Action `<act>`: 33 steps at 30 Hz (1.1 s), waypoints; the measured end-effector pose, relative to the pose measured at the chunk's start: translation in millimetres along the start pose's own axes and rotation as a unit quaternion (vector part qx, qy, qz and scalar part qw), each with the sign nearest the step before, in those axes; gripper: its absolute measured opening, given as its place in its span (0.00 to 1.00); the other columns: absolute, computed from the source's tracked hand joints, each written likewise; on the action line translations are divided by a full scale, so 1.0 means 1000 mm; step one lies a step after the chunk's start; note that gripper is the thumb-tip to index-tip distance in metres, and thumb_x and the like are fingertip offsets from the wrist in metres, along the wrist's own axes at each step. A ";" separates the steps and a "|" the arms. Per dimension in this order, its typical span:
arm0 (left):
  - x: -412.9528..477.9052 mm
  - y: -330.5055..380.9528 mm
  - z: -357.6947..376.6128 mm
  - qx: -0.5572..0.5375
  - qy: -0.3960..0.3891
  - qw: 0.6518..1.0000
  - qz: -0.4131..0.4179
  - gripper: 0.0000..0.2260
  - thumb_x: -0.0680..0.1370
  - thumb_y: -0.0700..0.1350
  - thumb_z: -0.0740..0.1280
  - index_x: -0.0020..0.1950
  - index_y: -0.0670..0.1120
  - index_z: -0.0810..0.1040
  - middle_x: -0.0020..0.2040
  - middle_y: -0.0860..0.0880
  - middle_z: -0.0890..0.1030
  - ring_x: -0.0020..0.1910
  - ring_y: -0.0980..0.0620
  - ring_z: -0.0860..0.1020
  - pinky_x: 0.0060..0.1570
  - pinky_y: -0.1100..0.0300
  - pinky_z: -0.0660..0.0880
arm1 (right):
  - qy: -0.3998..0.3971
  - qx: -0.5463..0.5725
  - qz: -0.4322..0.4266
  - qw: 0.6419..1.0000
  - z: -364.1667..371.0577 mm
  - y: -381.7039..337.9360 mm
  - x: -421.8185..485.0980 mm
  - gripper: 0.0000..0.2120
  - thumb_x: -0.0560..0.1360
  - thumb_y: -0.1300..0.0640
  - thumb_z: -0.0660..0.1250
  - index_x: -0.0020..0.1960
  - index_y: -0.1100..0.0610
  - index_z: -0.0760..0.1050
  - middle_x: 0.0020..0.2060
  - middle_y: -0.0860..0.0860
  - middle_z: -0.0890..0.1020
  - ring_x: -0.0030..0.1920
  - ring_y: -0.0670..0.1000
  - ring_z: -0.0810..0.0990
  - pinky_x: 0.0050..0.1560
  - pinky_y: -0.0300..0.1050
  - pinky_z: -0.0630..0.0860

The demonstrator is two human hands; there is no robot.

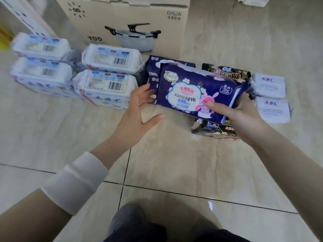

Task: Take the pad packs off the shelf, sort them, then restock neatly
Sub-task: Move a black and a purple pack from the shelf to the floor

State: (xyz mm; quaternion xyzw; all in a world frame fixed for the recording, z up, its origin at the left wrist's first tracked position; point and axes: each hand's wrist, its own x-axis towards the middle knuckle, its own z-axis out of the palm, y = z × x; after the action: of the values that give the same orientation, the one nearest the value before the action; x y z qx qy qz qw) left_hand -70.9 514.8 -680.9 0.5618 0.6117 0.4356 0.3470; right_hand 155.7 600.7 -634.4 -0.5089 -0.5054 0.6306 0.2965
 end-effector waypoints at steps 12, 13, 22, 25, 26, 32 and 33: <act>-0.033 -0.026 -0.008 0.024 0.014 0.992 -0.124 0.25 0.74 0.40 0.69 0.69 0.45 0.65 0.58 0.57 0.71 0.54 0.75 0.70 0.57 0.79 0.63 | -0.067 -0.062 0.033 0.995 0.032 0.020 0.014 0.33 0.58 0.55 0.76 0.56 0.40 0.65 0.53 0.42 0.80 0.51 0.42 0.81 0.42 0.43 0.81; -0.034 -0.027 -0.008 0.023 0.016 0.992 -0.123 0.25 0.74 0.41 0.69 0.69 0.46 0.65 0.59 0.55 0.71 0.55 0.73 0.70 0.58 0.77 0.63 | -0.073 -0.077 0.025 0.994 0.031 0.020 0.016 0.32 0.57 0.53 0.76 0.55 0.40 0.65 0.53 0.41 0.79 0.51 0.40 0.80 0.43 0.38 0.80; -0.032 -0.039 -0.003 0.019 -0.010 0.988 -0.151 0.25 0.75 0.41 0.68 0.70 0.45 0.65 0.60 0.60 0.70 0.58 0.69 0.69 0.60 0.78 0.62 | -0.070 -0.243 -0.058 0.966 0.027 0.030 0.026 0.33 0.63 0.52 0.76 0.64 0.43 0.65 0.59 0.43 0.73 0.55 0.39 0.75 0.36 0.27 0.76; -0.030 -0.043 -0.002 0.059 -0.029 0.985 -0.159 0.24 0.75 0.43 0.68 0.69 0.44 0.65 0.59 0.58 0.70 0.56 0.69 0.69 0.58 0.79 0.61 | -0.071 -0.294 -0.082 0.950 0.025 0.034 0.031 0.33 0.63 0.54 0.77 0.64 0.45 0.66 0.57 0.41 0.73 0.55 0.40 0.73 0.36 0.28 0.76; -0.029 -0.045 -0.003 0.095 -0.038 0.983 -0.154 0.24 0.75 0.44 0.68 0.69 0.44 0.65 0.61 0.55 0.70 0.58 0.64 0.69 0.60 0.75 0.62 | -0.068 -0.314 -0.090 0.943 0.026 0.035 0.033 0.33 0.63 0.53 0.77 0.63 0.46 0.67 0.56 0.41 0.73 0.55 0.41 0.73 0.36 0.29 0.77; -0.032 -0.060 -0.013 0.411 -0.087 0.906 -0.048 0.25 0.66 0.41 0.75 0.60 0.37 0.74 0.58 0.40 0.78 0.55 0.38 0.76 0.53 0.48 0.74 | -0.060 -0.404 -0.142 0.902 0.032 0.046 0.040 0.34 0.61 0.53 0.79 0.62 0.55 0.69 0.51 0.45 0.75 0.49 0.43 0.73 0.49 0.25 0.68; -0.033 -0.063 -0.014 0.435 -0.088 0.895 -0.041 0.26 0.64 0.41 0.77 0.59 0.37 0.75 0.56 0.39 0.78 0.53 0.37 0.77 0.50 0.48 0.75 | -0.061 -0.414 -0.141 0.897 0.033 0.048 0.040 0.34 0.61 0.53 0.79 0.62 0.55 0.69 0.52 0.47 0.76 0.50 0.44 0.74 0.51 0.31 0.70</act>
State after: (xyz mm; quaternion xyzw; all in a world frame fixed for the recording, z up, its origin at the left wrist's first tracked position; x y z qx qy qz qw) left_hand -103.7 481.0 -735.4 0.6674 0.7294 0.0596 0.1378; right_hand 119.6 610.2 -694.0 -0.4696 -0.8043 0.3462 0.1131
